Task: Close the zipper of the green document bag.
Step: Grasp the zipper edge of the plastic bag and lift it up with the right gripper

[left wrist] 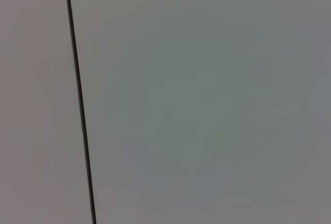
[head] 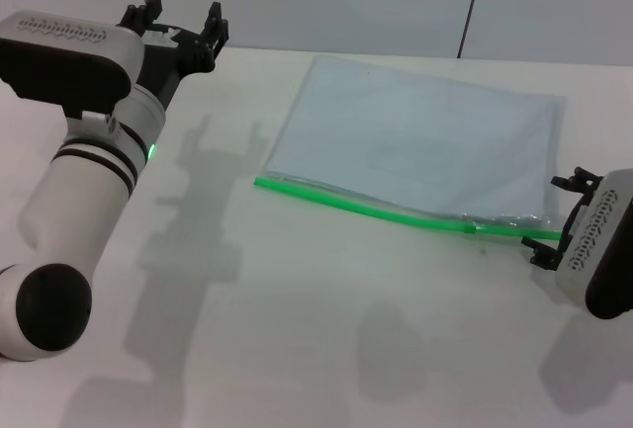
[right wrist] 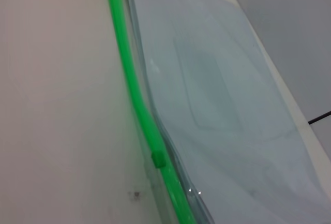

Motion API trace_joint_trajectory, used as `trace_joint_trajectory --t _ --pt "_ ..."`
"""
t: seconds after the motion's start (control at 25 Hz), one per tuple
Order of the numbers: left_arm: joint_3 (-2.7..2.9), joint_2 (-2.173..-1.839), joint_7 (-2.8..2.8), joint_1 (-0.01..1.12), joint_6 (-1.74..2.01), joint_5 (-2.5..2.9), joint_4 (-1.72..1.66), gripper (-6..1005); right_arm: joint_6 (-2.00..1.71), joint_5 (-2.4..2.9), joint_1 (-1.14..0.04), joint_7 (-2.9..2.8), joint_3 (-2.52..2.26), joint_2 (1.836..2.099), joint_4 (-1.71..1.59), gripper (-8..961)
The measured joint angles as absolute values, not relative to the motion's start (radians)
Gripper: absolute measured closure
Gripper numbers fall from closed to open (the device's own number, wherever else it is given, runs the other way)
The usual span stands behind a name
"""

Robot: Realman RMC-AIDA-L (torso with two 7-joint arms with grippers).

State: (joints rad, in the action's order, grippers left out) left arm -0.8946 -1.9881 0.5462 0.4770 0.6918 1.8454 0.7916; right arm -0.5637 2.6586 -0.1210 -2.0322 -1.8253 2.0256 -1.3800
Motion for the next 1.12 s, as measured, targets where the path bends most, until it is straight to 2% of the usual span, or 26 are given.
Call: trace_joint_trajectory --t 1.12 --pt "-0.896 -1.998 0.586 0.481 0.692 1.843 0.793 262 -0.543 2.695 -0.2 -2.062 -1.821 2.027 -1.292 122"
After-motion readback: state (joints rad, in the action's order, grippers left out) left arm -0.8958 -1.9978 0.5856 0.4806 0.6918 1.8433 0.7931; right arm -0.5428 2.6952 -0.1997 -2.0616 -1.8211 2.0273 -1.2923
